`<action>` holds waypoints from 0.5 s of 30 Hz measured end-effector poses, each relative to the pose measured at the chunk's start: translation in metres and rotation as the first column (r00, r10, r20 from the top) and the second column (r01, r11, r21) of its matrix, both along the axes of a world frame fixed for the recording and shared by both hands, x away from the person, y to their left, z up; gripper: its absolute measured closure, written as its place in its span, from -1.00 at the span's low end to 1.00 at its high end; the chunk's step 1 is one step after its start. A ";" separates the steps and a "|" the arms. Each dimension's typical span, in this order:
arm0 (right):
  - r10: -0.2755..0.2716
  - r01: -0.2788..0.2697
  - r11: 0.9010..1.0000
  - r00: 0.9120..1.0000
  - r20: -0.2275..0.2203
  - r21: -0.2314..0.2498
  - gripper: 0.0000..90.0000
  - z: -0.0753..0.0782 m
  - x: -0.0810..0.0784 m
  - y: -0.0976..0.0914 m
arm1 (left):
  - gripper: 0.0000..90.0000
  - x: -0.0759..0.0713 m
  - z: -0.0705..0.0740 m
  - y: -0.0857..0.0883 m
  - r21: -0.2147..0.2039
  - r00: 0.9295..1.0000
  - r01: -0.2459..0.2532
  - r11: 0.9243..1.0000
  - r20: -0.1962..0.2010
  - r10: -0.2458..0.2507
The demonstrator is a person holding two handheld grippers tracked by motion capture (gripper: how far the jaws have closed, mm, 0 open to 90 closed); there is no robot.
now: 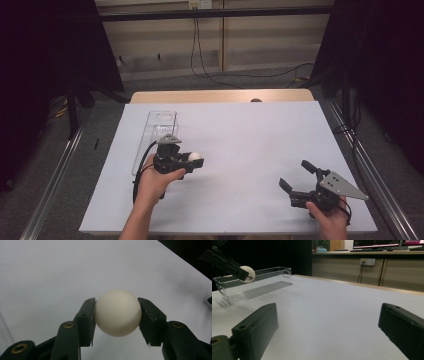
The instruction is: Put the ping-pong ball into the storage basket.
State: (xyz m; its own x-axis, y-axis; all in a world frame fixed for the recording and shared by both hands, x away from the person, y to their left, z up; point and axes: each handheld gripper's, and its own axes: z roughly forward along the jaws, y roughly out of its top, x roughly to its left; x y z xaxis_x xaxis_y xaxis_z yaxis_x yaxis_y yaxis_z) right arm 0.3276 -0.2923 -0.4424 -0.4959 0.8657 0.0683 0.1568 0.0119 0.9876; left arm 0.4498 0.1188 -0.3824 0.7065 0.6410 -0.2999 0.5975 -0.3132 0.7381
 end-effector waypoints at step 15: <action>-0.004 0.004 1.000 1.000 0.004 0.001 -0.95 0.000 0.000 -0.001 | 0.14 0.000 0.002 0.004 0.000 1.000 -0.017 1.000 0.003 0.017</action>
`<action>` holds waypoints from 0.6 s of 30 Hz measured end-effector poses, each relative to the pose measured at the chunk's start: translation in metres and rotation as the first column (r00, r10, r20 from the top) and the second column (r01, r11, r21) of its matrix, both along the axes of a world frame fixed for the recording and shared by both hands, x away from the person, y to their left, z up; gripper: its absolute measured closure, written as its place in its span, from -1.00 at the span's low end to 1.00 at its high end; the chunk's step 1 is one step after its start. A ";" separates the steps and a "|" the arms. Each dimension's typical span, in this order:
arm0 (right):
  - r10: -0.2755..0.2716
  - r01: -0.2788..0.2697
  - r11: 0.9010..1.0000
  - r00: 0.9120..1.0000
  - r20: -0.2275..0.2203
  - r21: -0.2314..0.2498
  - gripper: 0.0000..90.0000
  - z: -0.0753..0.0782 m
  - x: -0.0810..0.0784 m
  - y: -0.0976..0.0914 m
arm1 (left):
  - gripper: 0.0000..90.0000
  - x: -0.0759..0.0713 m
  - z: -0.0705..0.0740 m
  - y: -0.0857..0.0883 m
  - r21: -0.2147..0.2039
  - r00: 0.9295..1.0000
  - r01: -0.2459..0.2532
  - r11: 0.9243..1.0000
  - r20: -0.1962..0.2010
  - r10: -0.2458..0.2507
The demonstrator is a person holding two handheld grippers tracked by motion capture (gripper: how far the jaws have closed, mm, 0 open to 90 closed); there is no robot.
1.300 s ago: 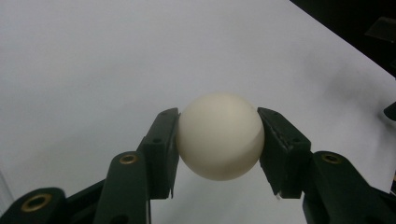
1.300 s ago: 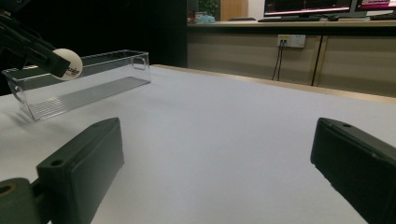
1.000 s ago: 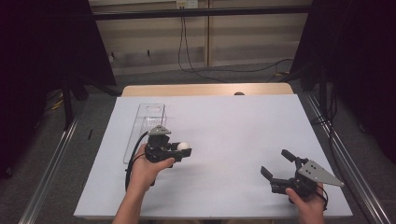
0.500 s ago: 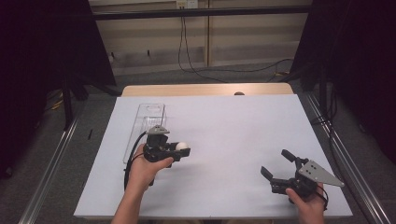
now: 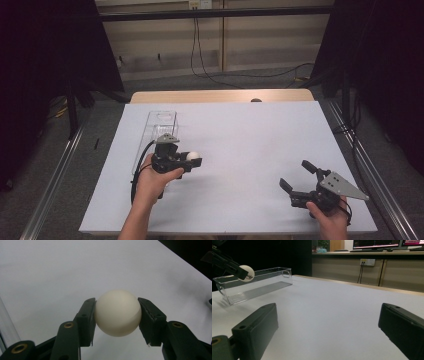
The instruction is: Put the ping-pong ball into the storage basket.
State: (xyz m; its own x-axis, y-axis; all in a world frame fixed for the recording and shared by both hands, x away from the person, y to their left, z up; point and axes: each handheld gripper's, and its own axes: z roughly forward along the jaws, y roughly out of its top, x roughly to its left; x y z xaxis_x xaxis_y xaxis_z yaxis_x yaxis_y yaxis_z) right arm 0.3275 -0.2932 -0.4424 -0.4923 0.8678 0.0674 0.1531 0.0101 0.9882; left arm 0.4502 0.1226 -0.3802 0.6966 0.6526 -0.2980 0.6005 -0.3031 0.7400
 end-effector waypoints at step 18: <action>0.000 0.000 1.000 1.000 -0.002 0.000 -0.95 0.000 0.000 0.000 | 0.14 0.001 0.004 0.010 -0.001 0.999 -0.025 1.000 0.021 0.025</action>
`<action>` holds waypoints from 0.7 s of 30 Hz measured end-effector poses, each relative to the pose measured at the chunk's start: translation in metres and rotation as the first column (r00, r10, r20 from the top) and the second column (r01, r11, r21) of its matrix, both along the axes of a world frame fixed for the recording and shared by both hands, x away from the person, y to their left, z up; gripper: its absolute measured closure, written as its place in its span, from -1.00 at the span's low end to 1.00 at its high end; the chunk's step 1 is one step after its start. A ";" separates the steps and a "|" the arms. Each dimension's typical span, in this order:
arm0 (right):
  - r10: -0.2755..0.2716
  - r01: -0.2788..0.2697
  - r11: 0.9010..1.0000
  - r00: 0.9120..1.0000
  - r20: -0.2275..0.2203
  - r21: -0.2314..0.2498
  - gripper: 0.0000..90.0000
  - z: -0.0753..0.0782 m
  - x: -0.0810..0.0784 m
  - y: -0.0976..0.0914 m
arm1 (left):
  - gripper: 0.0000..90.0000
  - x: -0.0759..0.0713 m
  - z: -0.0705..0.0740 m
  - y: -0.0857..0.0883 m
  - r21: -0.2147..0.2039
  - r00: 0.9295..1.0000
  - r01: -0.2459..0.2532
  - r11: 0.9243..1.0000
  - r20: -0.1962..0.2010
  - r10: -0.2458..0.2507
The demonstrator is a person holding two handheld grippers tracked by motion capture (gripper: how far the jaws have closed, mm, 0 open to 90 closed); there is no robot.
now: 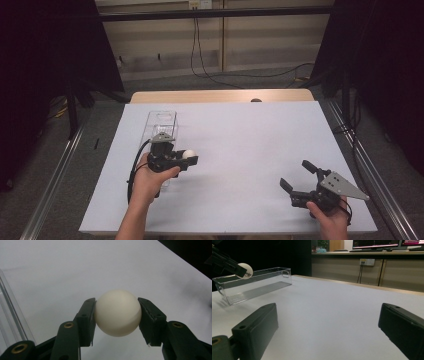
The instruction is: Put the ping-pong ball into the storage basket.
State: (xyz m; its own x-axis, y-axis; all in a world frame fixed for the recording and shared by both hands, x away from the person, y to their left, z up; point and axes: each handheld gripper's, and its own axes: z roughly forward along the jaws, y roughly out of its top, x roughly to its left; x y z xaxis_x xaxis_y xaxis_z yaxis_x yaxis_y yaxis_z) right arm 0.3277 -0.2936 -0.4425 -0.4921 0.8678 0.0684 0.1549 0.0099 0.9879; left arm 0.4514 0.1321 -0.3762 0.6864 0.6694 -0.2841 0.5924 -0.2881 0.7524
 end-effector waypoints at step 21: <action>0.003 -0.003 1.000 1.000 -0.004 0.001 -0.95 0.000 0.000 0.000 | 0.14 0.001 0.002 0.006 0.009 1.000 -0.015 1.000 0.004 0.015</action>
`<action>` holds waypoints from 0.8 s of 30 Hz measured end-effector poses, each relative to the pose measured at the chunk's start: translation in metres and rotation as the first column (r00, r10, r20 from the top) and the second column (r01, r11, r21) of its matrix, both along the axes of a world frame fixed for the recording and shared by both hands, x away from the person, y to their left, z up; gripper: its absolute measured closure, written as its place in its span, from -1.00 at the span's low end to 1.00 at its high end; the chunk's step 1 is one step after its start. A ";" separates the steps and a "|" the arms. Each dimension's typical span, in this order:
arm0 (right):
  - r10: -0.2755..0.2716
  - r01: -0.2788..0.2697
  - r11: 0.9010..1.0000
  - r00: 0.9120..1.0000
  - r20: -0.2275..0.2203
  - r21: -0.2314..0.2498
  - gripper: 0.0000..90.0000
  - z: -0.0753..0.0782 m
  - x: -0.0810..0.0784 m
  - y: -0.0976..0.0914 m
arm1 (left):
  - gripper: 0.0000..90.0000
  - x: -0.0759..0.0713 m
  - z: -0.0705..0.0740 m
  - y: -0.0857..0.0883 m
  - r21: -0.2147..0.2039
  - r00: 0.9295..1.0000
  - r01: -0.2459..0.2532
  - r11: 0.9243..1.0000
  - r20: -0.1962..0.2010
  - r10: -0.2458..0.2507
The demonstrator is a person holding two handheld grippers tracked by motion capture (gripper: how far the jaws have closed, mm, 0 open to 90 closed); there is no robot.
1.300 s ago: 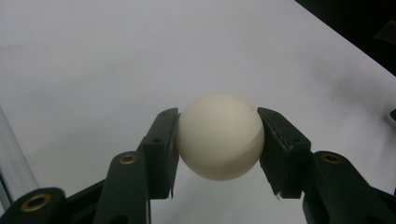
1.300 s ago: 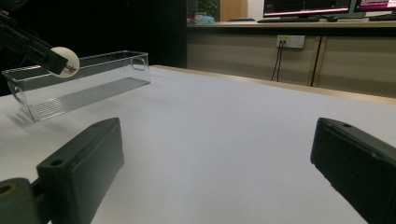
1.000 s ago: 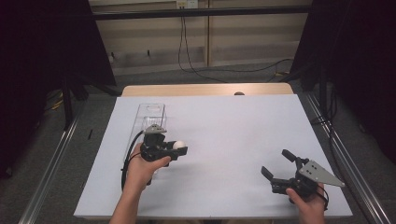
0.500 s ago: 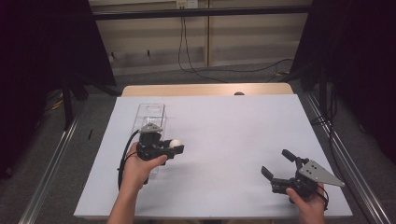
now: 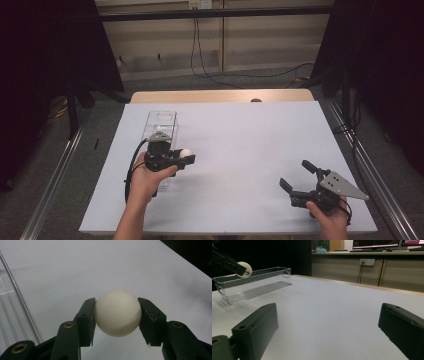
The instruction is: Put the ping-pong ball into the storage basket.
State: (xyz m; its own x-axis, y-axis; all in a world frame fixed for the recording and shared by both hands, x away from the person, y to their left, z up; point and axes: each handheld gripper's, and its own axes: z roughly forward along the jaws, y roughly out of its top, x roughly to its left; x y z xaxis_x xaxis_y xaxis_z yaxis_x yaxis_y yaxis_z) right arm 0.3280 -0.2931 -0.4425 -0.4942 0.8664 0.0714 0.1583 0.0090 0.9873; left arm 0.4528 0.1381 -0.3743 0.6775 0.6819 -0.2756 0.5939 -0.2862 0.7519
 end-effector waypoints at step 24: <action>0.000 0.000 1.000 1.000 0.005 -0.003 -0.95 0.000 0.000 0.000 | 0.14 0.001 0.003 0.006 -0.001 1.000 -0.015 1.000 0.006 0.015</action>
State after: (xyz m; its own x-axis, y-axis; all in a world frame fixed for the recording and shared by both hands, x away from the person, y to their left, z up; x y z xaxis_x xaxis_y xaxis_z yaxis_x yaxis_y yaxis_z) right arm 0.3277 -0.2928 -0.4421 -0.4945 0.8667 0.0662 0.1536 0.0122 0.9881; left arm 0.4534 0.1445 -0.3710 0.6688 0.6918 -0.2723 0.5936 -0.2763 0.7558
